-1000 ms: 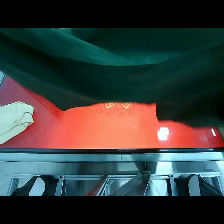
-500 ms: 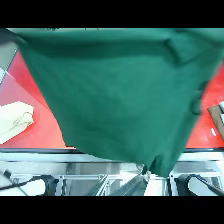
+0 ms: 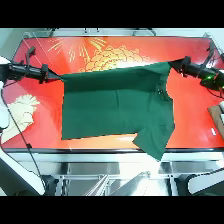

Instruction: Fold the shirts.

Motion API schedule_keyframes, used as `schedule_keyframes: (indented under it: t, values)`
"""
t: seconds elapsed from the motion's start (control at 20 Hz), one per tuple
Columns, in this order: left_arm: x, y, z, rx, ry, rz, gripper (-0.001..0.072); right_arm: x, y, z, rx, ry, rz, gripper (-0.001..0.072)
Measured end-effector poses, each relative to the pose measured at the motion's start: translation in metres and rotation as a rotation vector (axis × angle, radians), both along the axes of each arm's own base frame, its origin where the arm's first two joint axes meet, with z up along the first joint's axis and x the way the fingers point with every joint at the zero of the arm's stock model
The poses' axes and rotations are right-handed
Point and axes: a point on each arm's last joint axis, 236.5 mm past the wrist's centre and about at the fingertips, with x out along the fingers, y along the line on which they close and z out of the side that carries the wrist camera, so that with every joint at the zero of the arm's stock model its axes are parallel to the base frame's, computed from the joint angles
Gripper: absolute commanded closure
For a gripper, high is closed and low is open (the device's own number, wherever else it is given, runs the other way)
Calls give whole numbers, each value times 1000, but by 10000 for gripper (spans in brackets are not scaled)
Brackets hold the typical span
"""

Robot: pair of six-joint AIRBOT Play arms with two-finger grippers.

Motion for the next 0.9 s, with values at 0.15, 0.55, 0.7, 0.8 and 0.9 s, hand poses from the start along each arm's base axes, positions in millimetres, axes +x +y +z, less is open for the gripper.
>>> schedule_keyframes:
  t: [0.15, 0.55, 0.7, 0.8, 0.9]
  values:
    - [4, -1, -25, -10, 28, -5, 691, -6, -16, -31, -35, 60, 8, 685]
    - [-47, 4, -66, -37, 248, -78, 693, -67, -33, -97, -127, 293, 152, 684]
    - [-56, -4, -75, -24, 290, -101, 703, -81, -29, -117, -129, 353, 176, 684]
    - [-58, -9, -78, -8, 299, -116, 658, -87, -24, -124, -127, 375, 193, 682]
    - [-58, -12, -79, 12, 299, -128, 379, -90, -20, -127, -124, 385, 207, 386]
